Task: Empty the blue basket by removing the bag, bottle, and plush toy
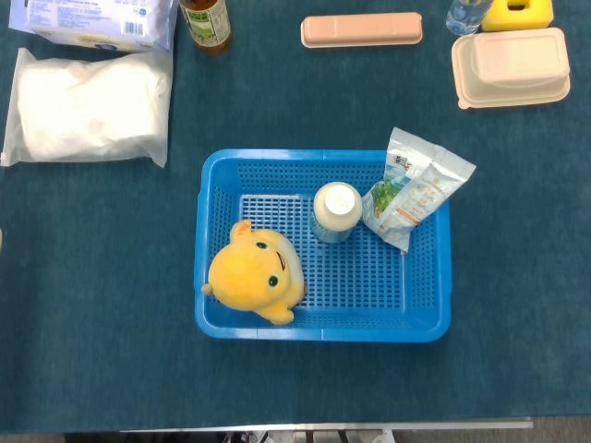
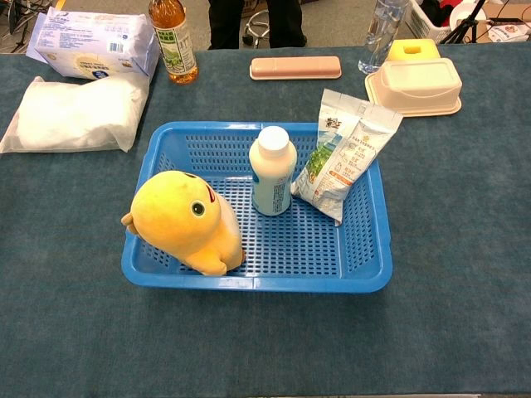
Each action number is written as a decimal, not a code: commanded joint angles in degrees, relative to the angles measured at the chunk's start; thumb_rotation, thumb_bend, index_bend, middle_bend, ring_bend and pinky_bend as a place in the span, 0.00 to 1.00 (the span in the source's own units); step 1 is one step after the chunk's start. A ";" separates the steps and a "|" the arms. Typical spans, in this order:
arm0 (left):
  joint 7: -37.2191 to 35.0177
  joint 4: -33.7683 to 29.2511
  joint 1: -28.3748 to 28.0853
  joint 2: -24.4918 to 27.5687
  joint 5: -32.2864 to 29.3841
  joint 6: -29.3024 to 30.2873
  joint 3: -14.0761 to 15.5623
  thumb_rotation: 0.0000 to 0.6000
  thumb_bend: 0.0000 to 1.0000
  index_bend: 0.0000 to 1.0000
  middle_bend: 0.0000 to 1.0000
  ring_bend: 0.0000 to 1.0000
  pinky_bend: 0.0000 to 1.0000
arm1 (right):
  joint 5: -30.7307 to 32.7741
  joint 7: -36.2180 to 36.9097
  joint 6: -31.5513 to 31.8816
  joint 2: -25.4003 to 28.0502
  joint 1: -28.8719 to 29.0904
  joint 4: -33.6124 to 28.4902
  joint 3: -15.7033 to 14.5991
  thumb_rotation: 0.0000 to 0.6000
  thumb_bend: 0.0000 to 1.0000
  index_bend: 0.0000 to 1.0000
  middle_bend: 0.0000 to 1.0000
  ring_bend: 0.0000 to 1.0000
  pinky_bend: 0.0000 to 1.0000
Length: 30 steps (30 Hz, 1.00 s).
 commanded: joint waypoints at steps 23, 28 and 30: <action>-0.55 1.12 2.95 -1.03 -0.92 2.00 1.14 1.00 0.35 0.28 0.19 0.19 0.42 | -3.13 5.25 -4.42 -1.40 4.80 2.91 0.82 1.00 0.00 0.12 0.20 0.15 0.30; -0.62 1.10 2.58 -0.89 -0.83 1.44 0.94 1.00 0.35 0.28 0.19 0.19 0.42 | -3.25 6.09 -5.14 -2.35 5.94 2.39 1.27 1.00 0.00 0.12 0.21 0.15 0.30; -0.72 1.22 2.42 -0.90 -0.75 1.15 0.91 1.00 0.35 0.28 0.19 0.19 0.42 | -2.95 7.41 -5.88 -2.99 6.44 1.49 1.34 1.00 0.00 0.12 0.21 0.15 0.30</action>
